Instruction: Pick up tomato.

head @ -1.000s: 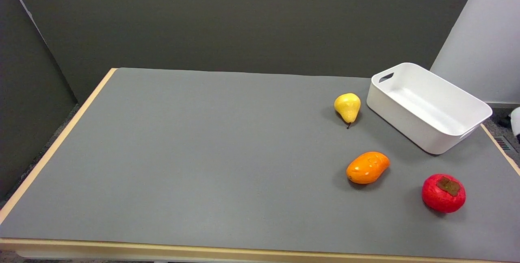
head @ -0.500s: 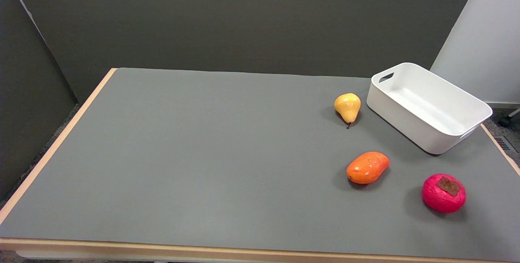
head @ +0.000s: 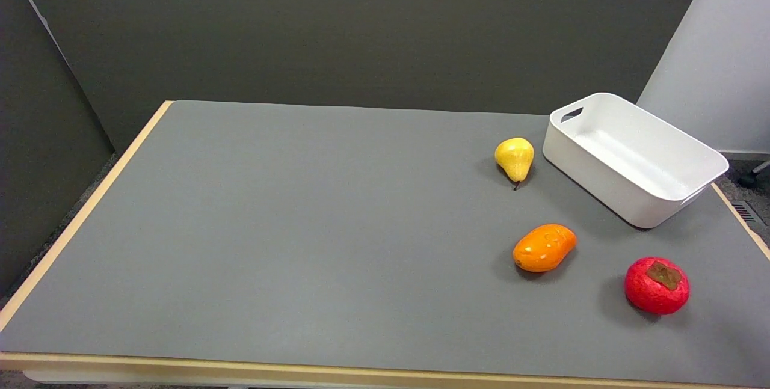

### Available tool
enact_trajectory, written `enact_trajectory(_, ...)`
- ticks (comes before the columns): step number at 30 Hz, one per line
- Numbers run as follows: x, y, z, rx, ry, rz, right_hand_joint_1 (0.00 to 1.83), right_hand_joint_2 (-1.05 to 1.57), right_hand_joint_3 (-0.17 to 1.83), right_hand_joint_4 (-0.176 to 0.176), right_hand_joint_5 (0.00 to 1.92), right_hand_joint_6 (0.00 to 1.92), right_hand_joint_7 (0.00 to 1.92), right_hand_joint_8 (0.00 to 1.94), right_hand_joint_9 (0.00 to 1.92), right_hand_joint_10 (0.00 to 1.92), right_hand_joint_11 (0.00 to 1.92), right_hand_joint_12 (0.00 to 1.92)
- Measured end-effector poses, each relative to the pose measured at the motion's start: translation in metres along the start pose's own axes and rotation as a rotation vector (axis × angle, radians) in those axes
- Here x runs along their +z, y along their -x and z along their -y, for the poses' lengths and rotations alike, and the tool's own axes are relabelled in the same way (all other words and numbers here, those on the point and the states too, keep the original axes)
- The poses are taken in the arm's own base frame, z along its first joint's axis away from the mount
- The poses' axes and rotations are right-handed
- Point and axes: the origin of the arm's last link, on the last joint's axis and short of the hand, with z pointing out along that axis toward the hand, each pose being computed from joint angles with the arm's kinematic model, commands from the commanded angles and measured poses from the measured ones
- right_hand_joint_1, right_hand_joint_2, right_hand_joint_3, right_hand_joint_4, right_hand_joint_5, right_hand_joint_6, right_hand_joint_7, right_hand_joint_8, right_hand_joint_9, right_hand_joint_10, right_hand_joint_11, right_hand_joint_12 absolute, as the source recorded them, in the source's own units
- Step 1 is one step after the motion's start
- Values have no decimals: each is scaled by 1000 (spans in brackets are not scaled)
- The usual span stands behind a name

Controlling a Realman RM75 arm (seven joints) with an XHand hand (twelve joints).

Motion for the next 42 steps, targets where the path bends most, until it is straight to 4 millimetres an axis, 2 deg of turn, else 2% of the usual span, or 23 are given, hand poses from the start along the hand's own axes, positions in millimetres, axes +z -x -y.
enact_trajectory(7,9,-4,11,61,-109,71,291,629,858,117,296,565,424,420,305,810,259,1430)
enact_trajectory(13,19,4,24,132,-193,161,281,631,857,115,295,562,422,418,300,804,257,1428)
enact_trajectory(19,26,29,34,211,-249,261,305,628,841,101,296,555,414,409,276,814,241,1439)
enact_trajectory(23,30,48,40,246,-276,325,269,587,935,91,283,573,379,459,268,785,223,1413)
enact_trajectory(32,25,83,50,264,-319,437,296,591,931,84,295,591,404,485,291,822,236,1442)
enact_trajectory(37,19,93,53,257,-343,474,351,625,849,87,313,584,440,453,296,877,252,1479)
enact_trajectory(42,14,94,51,217,-359,493,338,628,873,136,334,664,479,501,356,861,305,1491)
